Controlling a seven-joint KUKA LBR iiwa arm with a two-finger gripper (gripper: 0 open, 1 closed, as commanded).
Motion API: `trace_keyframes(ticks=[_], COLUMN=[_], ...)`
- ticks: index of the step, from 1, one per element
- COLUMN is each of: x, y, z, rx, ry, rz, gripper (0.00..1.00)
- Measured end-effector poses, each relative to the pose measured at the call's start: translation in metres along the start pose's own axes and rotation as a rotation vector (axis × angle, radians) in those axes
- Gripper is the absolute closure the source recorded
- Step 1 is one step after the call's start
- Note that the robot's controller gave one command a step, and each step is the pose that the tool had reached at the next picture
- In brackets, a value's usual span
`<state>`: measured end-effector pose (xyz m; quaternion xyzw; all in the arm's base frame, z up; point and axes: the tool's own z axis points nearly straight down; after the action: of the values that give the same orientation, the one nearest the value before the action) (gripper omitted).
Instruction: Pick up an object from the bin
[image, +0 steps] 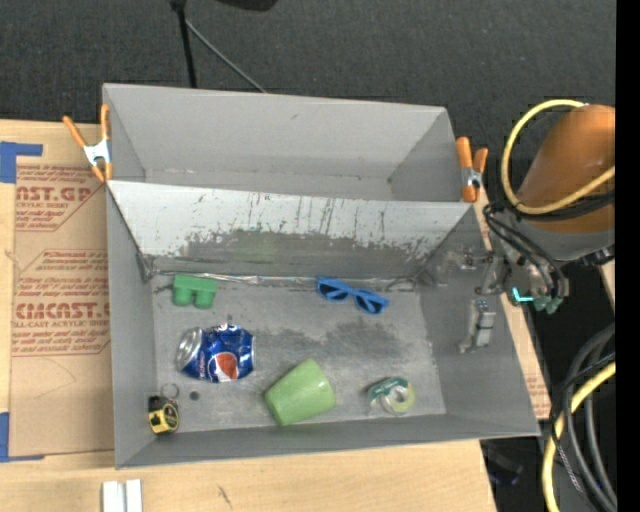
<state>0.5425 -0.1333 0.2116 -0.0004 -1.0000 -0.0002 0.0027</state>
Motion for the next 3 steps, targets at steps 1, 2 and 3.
trace_keyframes(ticks=[1, 2, 3], x=[0.052, 0.062, 0.061], y=[0.055, 0.061, 0.074], z=[0.143, 0.110, 0.107], rx=[0.001, 0.002, 0.000], ry=[-0.010, -0.009, -0.006], rz=[-0.433, -0.418, -0.344], gripper=[0.00, 0.00, 0.00])
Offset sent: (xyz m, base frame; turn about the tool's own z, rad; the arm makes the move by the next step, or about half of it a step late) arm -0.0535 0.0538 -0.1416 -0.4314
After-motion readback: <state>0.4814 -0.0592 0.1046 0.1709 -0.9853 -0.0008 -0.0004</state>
